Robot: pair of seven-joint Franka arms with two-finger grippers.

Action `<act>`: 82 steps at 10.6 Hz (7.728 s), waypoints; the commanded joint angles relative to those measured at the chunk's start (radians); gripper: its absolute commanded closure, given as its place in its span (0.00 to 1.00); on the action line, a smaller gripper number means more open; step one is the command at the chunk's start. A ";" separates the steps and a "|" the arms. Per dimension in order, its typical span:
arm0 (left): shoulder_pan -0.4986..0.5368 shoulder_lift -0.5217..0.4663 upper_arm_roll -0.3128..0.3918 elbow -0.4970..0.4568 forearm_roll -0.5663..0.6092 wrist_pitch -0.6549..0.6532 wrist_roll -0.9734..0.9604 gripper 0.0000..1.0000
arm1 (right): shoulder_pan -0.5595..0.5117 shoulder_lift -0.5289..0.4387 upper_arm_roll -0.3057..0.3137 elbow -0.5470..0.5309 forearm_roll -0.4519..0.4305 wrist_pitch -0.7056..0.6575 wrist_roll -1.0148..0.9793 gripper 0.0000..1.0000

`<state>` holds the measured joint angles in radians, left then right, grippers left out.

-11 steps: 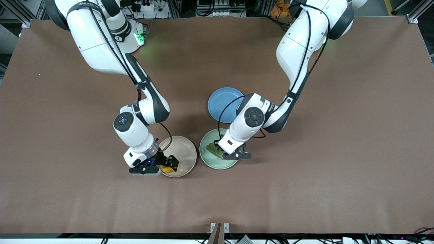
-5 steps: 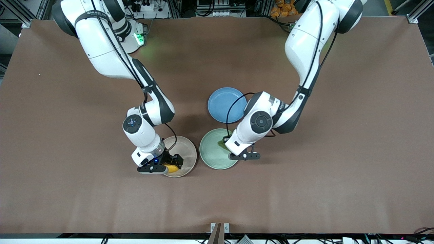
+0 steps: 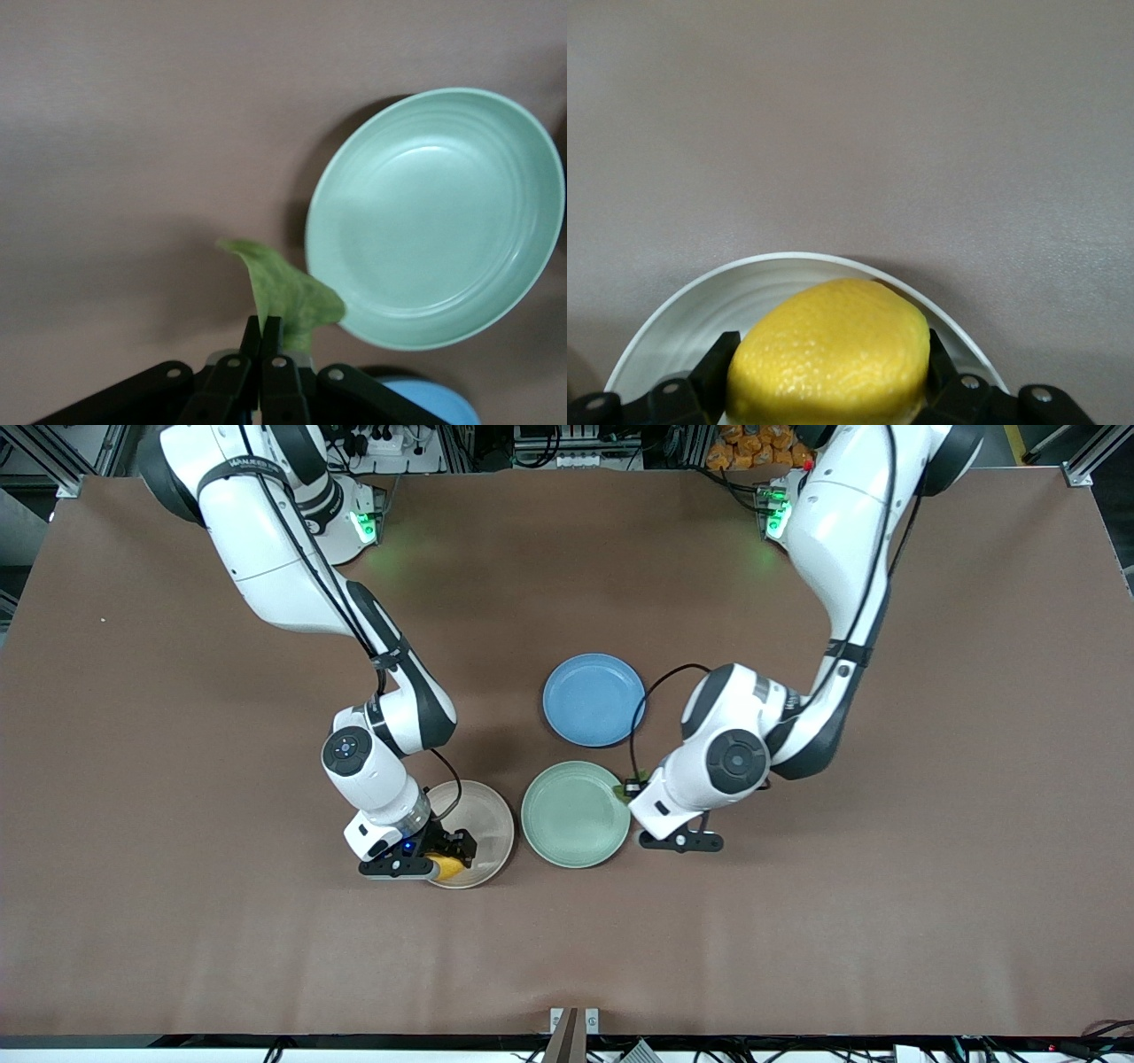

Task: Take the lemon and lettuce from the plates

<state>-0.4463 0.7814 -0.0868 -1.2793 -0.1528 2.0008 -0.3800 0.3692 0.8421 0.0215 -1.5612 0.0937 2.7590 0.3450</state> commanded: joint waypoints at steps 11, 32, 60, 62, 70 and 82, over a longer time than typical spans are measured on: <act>0.236 -0.145 0.107 -0.035 0.137 -0.382 0.162 1.00 | 0.031 -0.089 -0.049 0.007 -0.011 -0.169 0.183 1.00; 0.275 -0.005 0.108 -0.037 0.197 -0.335 0.214 0.00 | -0.167 -0.344 -0.229 -0.358 -0.089 -0.268 -0.208 1.00; 0.341 -0.431 0.098 -0.285 0.171 -0.246 0.325 0.00 | -0.308 -0.337 -0.127 -0.465 0.103 -0.073 -0.698 0.65; 0.334 -0.539 0.098 -0.357 0.170 -0.246 0.325 0.00 | -0.311 -0.336 -0.127 -0.465 0.103 -0.068 -0.699 0.00; 0.330 -0.784 0.105 -0.384 0.134 -0.387 0.322 0.00 | -0.326 -0.425 -0.137 -0.591 0.093 -0.056 -0.731 0.00; 0.334 -0.849 0.116 -0.336 0.148 -0.462 0.363 0.00 | -0.325 -0.596 -0.135 -0.747 0.095 -0.068 -0.753 0.00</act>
<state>-0.1151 -0.0433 0.0263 -1.5829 0.0009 1.5388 -0.0406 0.0485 0.3358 -0.1159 -2.2176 0.1754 2.6927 -0.3916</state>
